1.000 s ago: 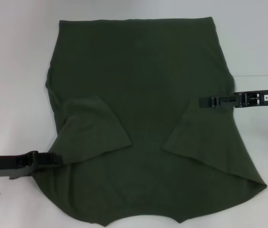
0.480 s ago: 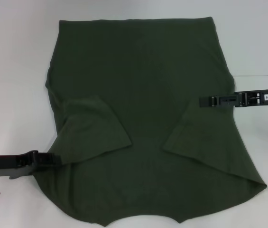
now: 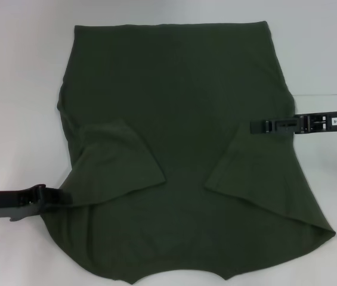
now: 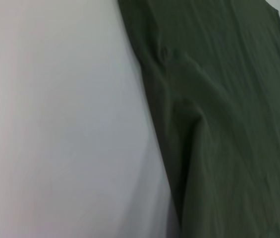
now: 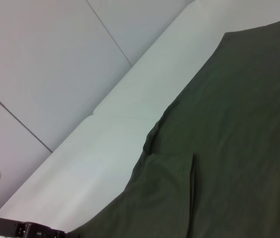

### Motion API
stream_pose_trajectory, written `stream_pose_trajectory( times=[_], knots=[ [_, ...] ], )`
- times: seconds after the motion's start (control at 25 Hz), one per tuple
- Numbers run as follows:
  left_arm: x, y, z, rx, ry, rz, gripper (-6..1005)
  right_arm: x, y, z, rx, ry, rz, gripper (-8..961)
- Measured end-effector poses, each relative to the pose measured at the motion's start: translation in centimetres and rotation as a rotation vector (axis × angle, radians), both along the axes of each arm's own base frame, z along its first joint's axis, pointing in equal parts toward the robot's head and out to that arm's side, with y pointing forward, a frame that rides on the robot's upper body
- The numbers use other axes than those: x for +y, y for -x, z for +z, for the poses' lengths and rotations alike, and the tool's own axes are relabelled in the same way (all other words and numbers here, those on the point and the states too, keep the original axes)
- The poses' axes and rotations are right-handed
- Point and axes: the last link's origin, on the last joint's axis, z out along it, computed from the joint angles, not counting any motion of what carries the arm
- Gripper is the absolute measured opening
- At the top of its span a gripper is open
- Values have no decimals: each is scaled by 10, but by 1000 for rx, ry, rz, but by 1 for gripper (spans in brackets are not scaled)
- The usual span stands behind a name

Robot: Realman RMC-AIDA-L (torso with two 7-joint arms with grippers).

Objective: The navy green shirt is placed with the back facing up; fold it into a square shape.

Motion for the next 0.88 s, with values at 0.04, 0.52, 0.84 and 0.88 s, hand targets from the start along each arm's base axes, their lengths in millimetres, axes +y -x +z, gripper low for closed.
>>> stream_pose_trajectory(
  times=[0.04, 0.52, 0.84, 0.88],
  knots=[
    [0, 0, 0, 0, 1, 3, 463, 0, 0, 0, 0, 1, 0, 931],
    [2, -2, 1, 2, 9, 6, 54, 0, 0, 1, -1, -1, -2, 930],
    [3, -3, 1, 0, 10, 4, 8, 1, -7, 10, 8, -2, -66, 930],
    [3, -3, 1, -3, 7, 3, 8, 1, -8, 14, 8, 1, -90, 930]
  ],
)
